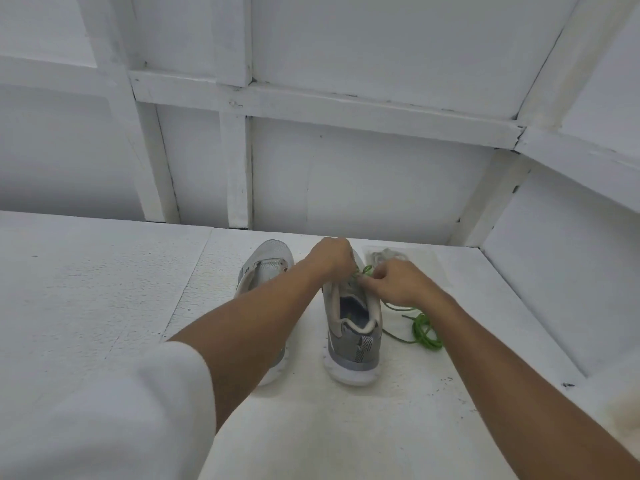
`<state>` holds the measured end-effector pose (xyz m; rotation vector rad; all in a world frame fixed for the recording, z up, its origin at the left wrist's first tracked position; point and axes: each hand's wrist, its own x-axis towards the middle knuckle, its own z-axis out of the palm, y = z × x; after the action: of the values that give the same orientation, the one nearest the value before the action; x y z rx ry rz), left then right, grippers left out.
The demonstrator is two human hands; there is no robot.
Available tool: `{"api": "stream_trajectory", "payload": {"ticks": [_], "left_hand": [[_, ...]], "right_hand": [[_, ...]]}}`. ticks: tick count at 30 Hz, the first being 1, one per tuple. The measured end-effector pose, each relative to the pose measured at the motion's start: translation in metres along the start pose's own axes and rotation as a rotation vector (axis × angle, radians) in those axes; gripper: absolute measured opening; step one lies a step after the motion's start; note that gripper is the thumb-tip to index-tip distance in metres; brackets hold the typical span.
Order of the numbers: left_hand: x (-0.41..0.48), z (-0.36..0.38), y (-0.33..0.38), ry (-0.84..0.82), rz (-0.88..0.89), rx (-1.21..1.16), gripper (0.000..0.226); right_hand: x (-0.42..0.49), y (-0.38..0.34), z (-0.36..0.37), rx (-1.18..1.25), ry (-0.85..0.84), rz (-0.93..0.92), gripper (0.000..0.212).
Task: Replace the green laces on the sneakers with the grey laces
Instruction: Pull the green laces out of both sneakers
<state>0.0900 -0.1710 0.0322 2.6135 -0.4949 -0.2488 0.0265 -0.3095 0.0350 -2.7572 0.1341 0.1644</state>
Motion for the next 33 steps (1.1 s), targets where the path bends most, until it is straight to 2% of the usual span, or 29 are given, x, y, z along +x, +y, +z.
{"api": "stream_trajectory", "payload": {"ticks": [4,7,10,12,15,17,20,22,24,27,30,33], "left_hand": [[0.007,0.008,0.012,-0.044,0.040,0.201,0.027],[0.010,0.015,0.012,-0.024,0.097,0.276,0.016],[0.014,0.010,0.008,-0.002,0.062,0.183,0.022],[0.015,-0.002,0.002,0.039,-0.034,0.057,0.027],[0.014,-0.019,-0.014,0.095,-0.227,-0.134,0.023],[0.015,-0.026,-0.021,0.087,-0.273,-0.158,0.021],[0.016,-0.031,-0.011,0.102,-0.134,-0.087,0.013],[0.016,-0.023,0.003,0.051,0.034,-0.024,0.023],[0.014,-0.006,0.013,-0.036,0.121,0.184,0.029],[0.015,0.016,0.013,-0.049,0.131,0.369,0.025],[0.015,0.013,0.007,-0.026,0.147,0.407,0.012],[0.019,0.004,0.003,-0.028,0.154,0.389,0.013]], "right_hand": [[-0.007,0.006,0.022,0.196,0.098,0.027,0.039],[-0.012,0.007,0.034,0.333,0.203,0.067,0.036],[-0.015,0.005,0.049,0.420,0.285,0.139,0.033],[-0.017,0.004,0.055,0.500,0.317,0.184,0.032],[-0.017,0.003,0.059,0.538,0.331,0.214,0.032],[-0.016,0.002,0.059,0.526,0.340,0.221,0.033],[-0.015,0.002,0.061,0.522,0.348,0.219,0.034],[-0.015,0.002,0.062,0.520,0.354,0.220,0.034],[-0.016,0.002,0.062,0.509,0.362,0.216,0.034],[-0.016,0.002,0.062,0.505,0.368,0.217,0.033],[-0.016,0.002,0.063,0.522,0.372,0.224,0.032],[-0.016,0.001,0.063,0.521,0.376,0.230,0.032]]}}
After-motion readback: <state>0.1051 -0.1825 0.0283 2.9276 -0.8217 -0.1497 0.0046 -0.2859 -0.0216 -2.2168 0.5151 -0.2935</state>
